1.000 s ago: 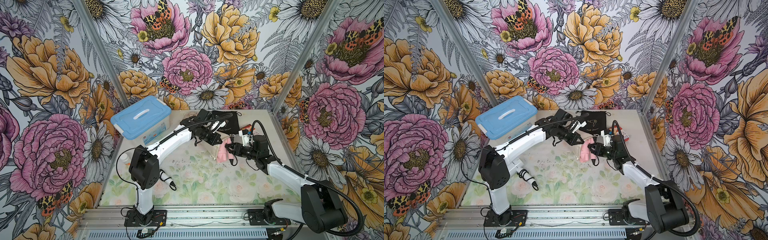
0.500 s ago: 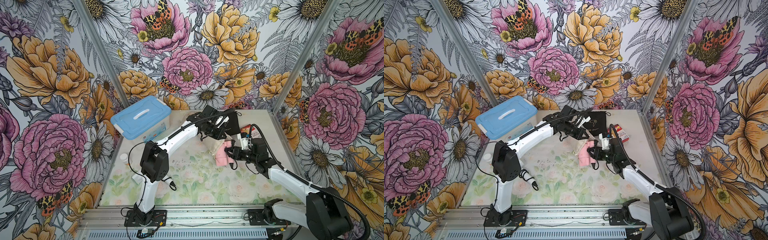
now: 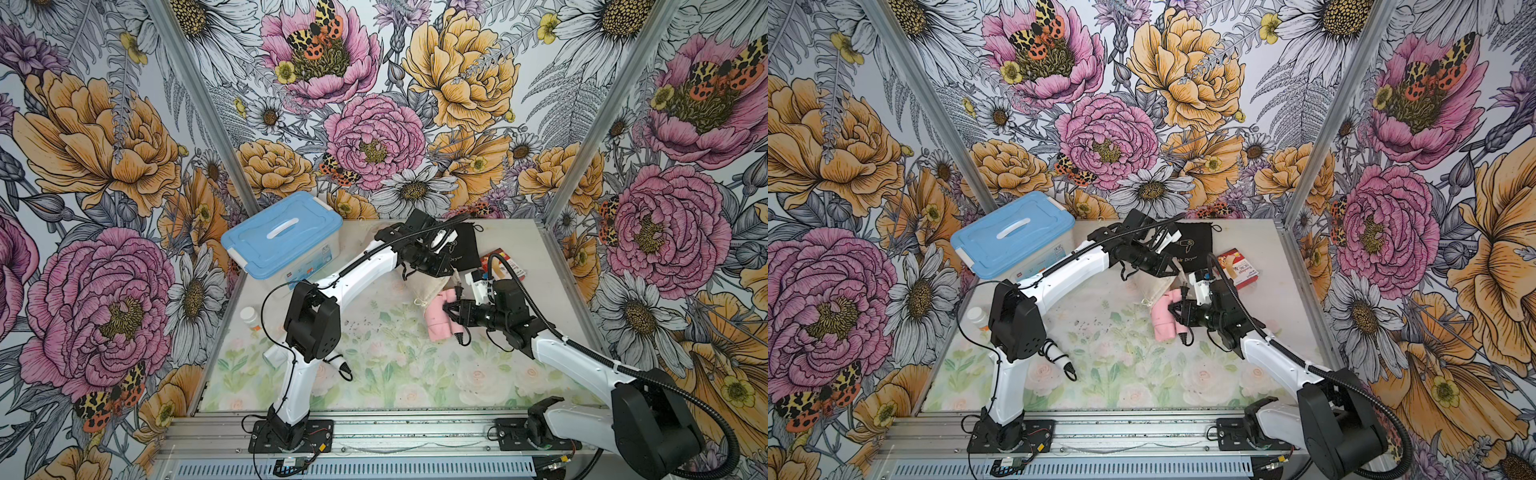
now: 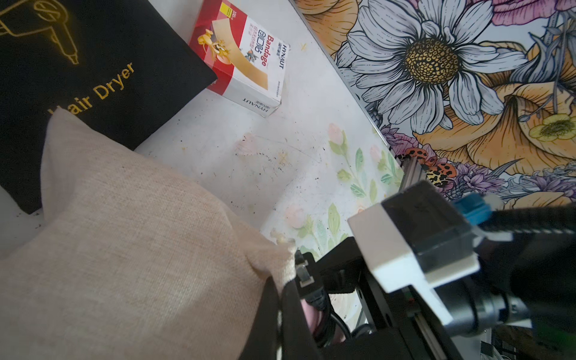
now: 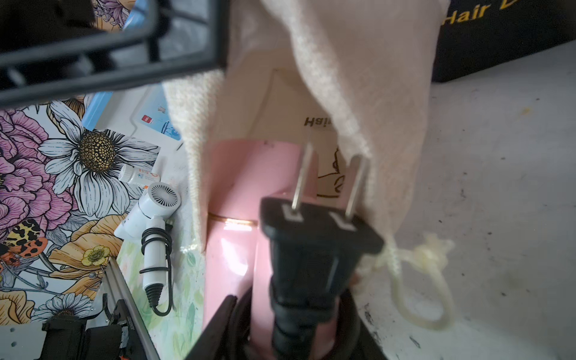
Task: Pack away hair dryers
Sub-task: Place the hair dryer in the drawstring bag.
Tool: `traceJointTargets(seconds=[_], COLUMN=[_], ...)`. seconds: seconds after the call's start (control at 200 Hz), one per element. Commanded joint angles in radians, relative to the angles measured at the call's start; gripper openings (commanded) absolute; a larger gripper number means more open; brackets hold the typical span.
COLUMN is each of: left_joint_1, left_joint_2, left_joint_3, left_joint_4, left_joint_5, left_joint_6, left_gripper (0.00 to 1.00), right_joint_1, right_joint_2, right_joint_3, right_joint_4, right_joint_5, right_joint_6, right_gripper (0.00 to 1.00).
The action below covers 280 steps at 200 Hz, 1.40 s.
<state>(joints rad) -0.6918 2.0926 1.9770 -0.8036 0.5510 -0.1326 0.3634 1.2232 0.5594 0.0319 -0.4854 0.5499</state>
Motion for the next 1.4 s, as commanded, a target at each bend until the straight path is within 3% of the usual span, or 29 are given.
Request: traceJointTargets(seconds=[0.0,0.515,1.05,1.396], left_joint_1=[-0.012,-0.051,-0.016,-0.017], left_joint_2=[-0.016,0.0,0.076,-0.006], left_joint_3=[0.027,0.015,0.052,0.012], left_joint_4=[0.029,0.029,0.029,0.029], left_joint_5=[0.036,0.063,0.056,0.066], left_joint_6=[-0.009,-0.007,-0.018,0.0], left_gripper=[0.0,0.0,0.0,0.0], right_joint_1=[0.009,0.0,0.02,0.017], right_joint_2=[0.024,0.06,-0.011,0.014], right_joint_3=[0.032,0.07,0.044,0.022], right_joint_4=[0.088,0.064,0.024,0.125], right_joint_5=[-0.032,-0.053,-0.025,-0.028], right_joint_6=[-0.018,-0.033,-0.036,0.01], right_gripper=[0.11,0.11,0.11,0.11])
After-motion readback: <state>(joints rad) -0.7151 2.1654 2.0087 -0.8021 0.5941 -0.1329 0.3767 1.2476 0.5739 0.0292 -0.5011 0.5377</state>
